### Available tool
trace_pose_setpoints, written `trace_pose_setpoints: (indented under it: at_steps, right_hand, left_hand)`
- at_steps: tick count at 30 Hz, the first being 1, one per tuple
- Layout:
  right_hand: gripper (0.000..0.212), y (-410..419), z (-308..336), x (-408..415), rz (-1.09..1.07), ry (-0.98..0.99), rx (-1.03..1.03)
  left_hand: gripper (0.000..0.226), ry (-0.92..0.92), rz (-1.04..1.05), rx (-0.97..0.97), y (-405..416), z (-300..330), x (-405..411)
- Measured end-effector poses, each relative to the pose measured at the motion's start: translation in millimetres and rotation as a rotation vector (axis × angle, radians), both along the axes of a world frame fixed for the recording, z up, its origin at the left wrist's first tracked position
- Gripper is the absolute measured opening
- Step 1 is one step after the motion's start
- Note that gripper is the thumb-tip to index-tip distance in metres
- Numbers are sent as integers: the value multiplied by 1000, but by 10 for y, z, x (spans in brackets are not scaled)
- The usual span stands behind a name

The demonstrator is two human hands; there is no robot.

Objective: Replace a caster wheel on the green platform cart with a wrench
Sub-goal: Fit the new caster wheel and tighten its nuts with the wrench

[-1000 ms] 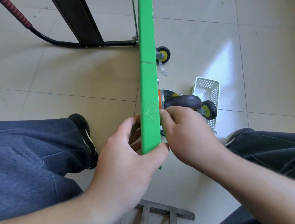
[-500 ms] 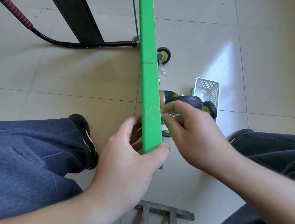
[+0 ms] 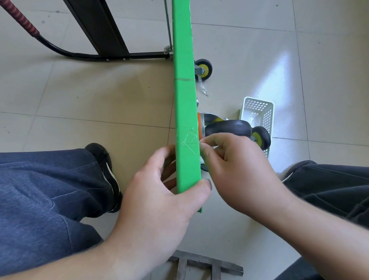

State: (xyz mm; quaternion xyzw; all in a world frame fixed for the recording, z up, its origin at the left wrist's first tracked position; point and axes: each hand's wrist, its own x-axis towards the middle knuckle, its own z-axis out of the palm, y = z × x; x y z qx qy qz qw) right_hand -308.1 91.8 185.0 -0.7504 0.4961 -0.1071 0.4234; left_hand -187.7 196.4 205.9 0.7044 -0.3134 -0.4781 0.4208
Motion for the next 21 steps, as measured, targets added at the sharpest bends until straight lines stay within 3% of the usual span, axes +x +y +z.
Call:
trace_pose_setpoints:
  at_steps: [10, 17, 21]
  right_hand:
    - [50, -8, 71, 111, -13, 88, 51]
    - [53, -52, 107, 95, -43, 73, 78]
    - [47, -90, 179, 35, -13, 177, -176]
  left_hand:
    - [35, 0, -1, -12, 0, -12, -2]
    - [37, -9, -6, -6, 10, -29, 7]
    - [36, -15, -6, -7, 3, -28, 3]
